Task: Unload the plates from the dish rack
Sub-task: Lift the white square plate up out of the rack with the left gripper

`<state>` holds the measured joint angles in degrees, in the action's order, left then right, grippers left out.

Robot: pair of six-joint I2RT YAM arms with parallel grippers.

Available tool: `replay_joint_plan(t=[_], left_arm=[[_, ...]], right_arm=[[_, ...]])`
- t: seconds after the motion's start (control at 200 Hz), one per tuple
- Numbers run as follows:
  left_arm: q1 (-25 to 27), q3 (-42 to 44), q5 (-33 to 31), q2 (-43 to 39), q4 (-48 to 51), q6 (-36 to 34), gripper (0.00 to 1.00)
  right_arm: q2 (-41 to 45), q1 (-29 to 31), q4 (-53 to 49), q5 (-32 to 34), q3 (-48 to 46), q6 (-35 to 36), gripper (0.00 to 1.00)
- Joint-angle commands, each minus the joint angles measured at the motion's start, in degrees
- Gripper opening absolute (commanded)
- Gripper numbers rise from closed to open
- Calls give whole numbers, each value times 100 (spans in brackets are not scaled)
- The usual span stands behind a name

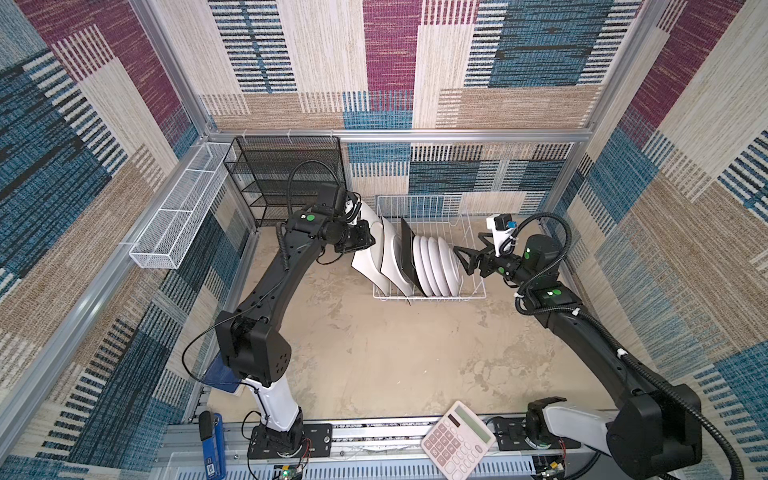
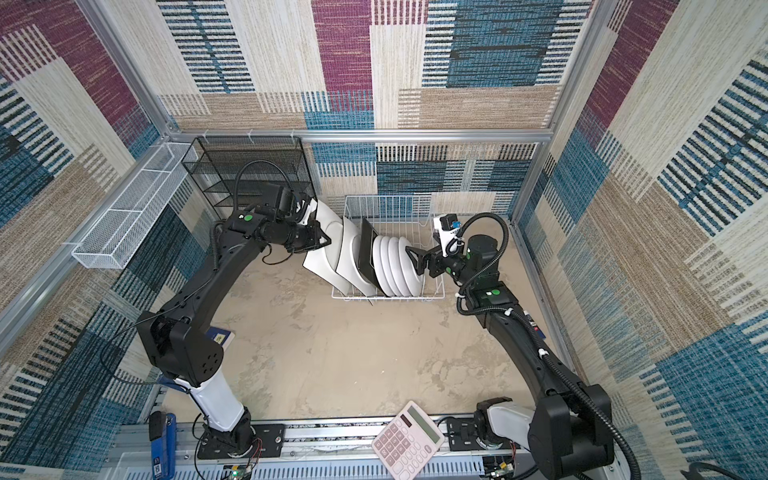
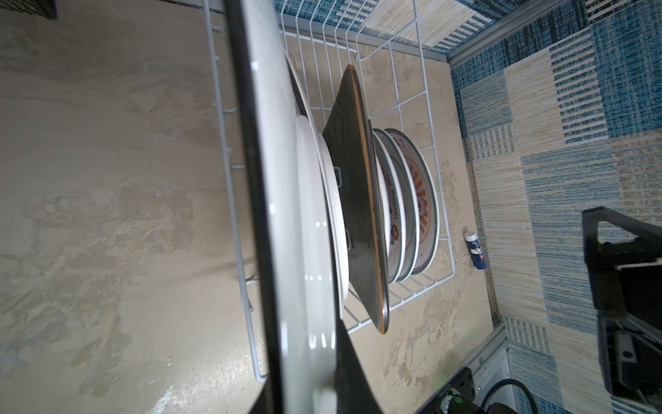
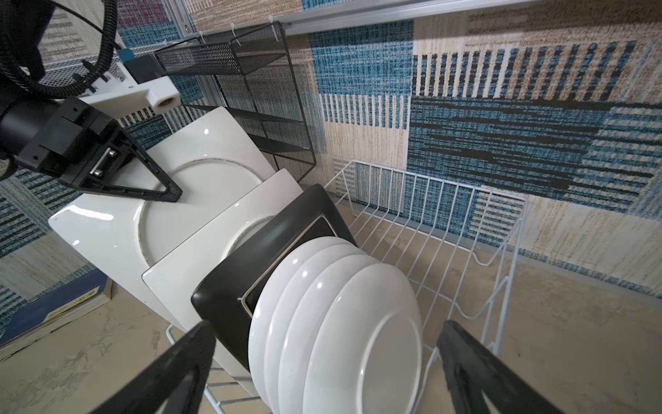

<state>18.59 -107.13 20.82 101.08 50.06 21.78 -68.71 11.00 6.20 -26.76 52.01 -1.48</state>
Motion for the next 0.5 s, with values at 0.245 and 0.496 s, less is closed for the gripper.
replay_joint_plan(t=[0.245, 0.496], left_arm=[[-15, -295, -546, -537, -114, -762, 0], [-17, -584, -1139, -927, -88, -1658, 0]], right_arm=[[-11, 15, 53, -321, 152, -225, 99], [-343, 16, -273, -661, 719, -756, 99]])
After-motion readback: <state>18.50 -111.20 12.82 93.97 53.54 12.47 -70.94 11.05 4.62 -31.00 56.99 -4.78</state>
